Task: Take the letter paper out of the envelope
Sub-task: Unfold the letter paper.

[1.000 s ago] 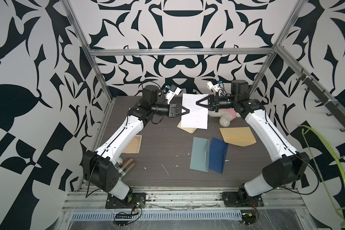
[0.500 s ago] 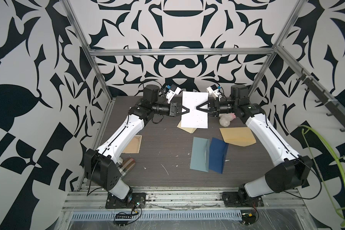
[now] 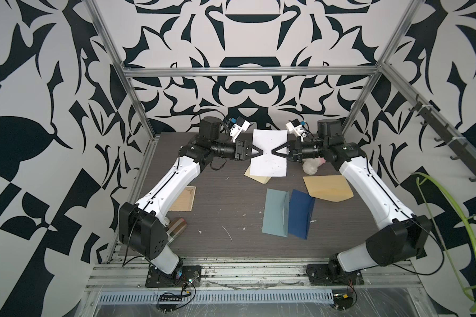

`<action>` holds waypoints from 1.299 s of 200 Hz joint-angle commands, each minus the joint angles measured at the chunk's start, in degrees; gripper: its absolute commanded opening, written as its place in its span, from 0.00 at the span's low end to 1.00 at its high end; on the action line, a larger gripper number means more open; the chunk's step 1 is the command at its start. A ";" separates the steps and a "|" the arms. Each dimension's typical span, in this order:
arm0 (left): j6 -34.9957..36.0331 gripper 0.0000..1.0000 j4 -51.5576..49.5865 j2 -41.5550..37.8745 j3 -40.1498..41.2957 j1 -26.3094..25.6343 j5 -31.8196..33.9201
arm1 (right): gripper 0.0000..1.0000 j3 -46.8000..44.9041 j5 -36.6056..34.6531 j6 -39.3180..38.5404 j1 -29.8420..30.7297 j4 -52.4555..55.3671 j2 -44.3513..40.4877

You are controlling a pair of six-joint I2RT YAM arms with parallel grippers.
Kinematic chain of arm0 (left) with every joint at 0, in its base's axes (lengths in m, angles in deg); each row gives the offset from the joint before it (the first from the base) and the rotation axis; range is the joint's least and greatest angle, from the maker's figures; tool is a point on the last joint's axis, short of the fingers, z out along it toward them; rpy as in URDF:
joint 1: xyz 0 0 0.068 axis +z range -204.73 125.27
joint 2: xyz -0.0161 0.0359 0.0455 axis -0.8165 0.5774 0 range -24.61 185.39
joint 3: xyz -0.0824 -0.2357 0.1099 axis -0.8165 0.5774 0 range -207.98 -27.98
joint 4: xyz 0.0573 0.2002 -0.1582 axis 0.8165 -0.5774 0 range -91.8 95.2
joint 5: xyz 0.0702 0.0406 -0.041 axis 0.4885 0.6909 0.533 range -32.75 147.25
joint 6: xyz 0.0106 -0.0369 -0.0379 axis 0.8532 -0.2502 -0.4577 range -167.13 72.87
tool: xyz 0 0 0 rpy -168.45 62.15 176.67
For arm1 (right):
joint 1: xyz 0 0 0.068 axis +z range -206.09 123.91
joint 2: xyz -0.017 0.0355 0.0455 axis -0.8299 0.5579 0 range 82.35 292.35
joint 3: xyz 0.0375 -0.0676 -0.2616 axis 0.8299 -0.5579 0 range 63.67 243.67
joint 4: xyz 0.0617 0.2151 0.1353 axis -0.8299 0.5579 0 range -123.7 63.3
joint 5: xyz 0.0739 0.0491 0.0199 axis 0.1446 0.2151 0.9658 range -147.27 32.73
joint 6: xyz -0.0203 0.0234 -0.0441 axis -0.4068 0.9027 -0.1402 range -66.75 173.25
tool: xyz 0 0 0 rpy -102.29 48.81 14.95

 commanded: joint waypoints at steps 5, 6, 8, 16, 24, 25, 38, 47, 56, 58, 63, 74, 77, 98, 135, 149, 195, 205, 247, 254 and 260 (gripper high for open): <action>0.60 0.45 -1.42 0.21 -1.25 -0.08 0.30 | 0.00 1.10 -0.22 -1.50 0.24 -0.23 -1.71; 0.60 0.45 -1.44 0.21 -1.23 -0.08 0.26 | 0.00 1.08 -0.19 -1.43 0.24 -0.29 -1.74; 0.60 0.44 -1.45 0.30 -1.28 -0.09 0.34 | 0.00 1.06 -0.17 -1.28 0.24 -0.39 -1.84; 0.66 0.43 -1.59 0.39 -1.38 -0.25 0.42 | 0.00 0.82 0.09 -0.78 0.24 -1.04 -1.89; 0.77 0.42 -1.85 0.54 -1.52 -0.34 0.63 | 0.00 0.45 0.43 0.04 0.24 -2.03 -1.95; 0.77 0.41 -1.87 0.55 -1.54 -0.35 0.65 | 0.00 0.45 0.44 0.09 0.28 -2.12 -2.00; 0.77 0.38 -1.85 0.86 -1.71 -0.59 1.06 | 0.00 0.29 0.53 0.72 0.33 -2.78 -2.11; 0.82 0.35 -2.02 1.10 -2.00 -0.78 1.31 | 0.00 0.44 0.54 0.83 0.41 -2.80 -2.09; 0.94 0.31 -2.47 1.37 -2.50 -0.94 1.98 | 0.00 0.42 0.51 0.83 0.50 -2.74 -2.12; 0.95 0.30 -2.57 1.42 -2.58 -0.92 2.18 | 0.00 0.48 0.49 0.82 0.61 -2.69 -2.13; 0.96 0.28 -2.84 1.65 -2.81 -1.04 2.36 | 0.00 0.52 0.34 0.71 0.67 -2.42 -2.08; 0.88 0.26 -3.11 2.09 -3.25 -1.18 2.38 | 0.00 0.53 -0.33 0.25 0.75 -1.53 -2.05; 0.86 0.26 -3.09 2.26 -3.37 -1.21 2.41 | 0.00 0.44 -0.44 0.11 0.77 -1.43 -2.20; 0.77 0.18 -3.62 2.82 -3.84 -1.39 2.93 | 0.00 0.24 -2.48 -0.81 1.35 -0.16 -2.56; 2.63 0.07 -7.68 3.41 -5.26 -1.38 5.30 | 0.00 1.40 -9.52 -5.12 2.34 5.79 -2.98; 3.19 0.04 -9.17 3.61 -5.73 -1.45 6.31 | 0.00 2.00 -12.18 -6.34 2.77 7.64 -2.88; 5.29 0.00 -13.96 4.65 -7.73 -2.51 9.87 | 0.00 3.29 -20.22 -7.70 4.77 10.88 -2.61; 5.84 0.00 -15.15 4.91 -8.21 -2.84 10.86 | 0.00 3.71 -21.69 -7.68 5.22 11.27 -2.58; 5.94 0.00 -16.94 5.90 -9.44 -3.63 14.48 | 0.00 4.69 -24.73 -7.57 6.45 12.38 -2.07; 5.95 0.00 -17.32 6.12 -9.72 -3.69 14.93 | 0.01 4.75 -24.98 -7.51 6.61 12.38 -1.99; 5.96 0.00 -17.47 6.20 -9.97 -3.61 15.41 | 0.05 4.79 -25.18 -7.51 6.75 12.49 -1.91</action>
